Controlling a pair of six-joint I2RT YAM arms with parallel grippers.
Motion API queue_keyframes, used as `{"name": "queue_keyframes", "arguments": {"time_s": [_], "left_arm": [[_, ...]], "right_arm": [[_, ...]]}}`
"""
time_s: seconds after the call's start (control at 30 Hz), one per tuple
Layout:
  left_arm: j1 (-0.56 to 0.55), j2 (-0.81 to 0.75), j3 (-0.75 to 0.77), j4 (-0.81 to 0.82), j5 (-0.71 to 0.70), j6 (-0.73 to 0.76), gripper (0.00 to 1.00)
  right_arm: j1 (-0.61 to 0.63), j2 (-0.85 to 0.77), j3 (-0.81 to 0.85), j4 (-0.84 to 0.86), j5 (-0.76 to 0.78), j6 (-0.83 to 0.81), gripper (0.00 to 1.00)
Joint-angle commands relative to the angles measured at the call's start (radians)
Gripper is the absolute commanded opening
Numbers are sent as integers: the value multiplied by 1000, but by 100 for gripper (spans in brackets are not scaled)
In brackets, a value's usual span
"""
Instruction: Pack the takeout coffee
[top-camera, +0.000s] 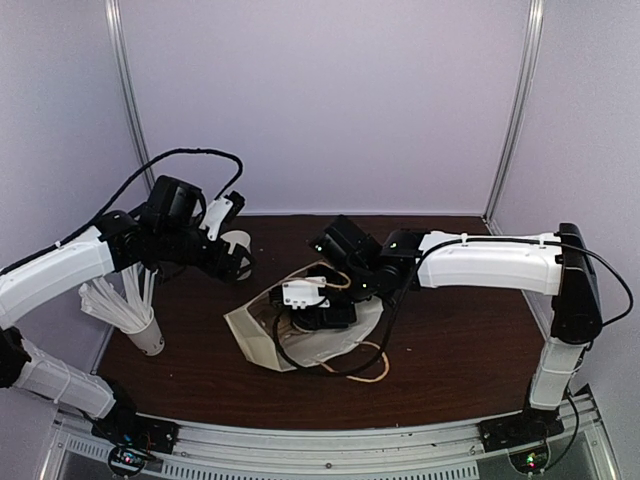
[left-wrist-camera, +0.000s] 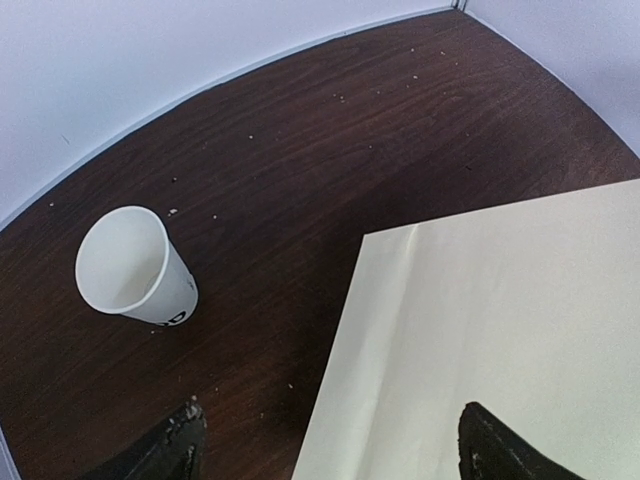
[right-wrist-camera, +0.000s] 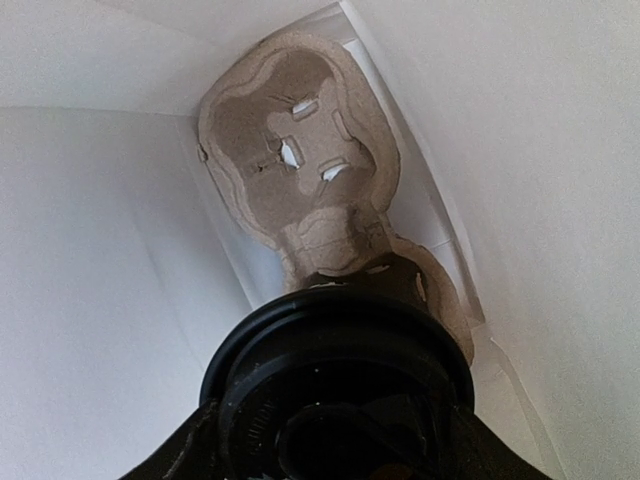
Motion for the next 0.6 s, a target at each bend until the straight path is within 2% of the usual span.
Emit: {"name": "queue_keyframes", "arguments": {"time_s": [0.0,0.17,0.4,0.57], "left_arm": [[8,18,36,50,0,-25,88],[8,50,82,26,9,-14,89],[10,95,114,10,17,20,89],[11,123,124,24,42,23,89]], "right_arm": [[-5,-3,-5,-29,-17,-26,50],[-16,17,6,2,6,-35,49],[-17,15,129,-94,-8,-33,49],[-18,24,111,-77,19,-49,49]]}}
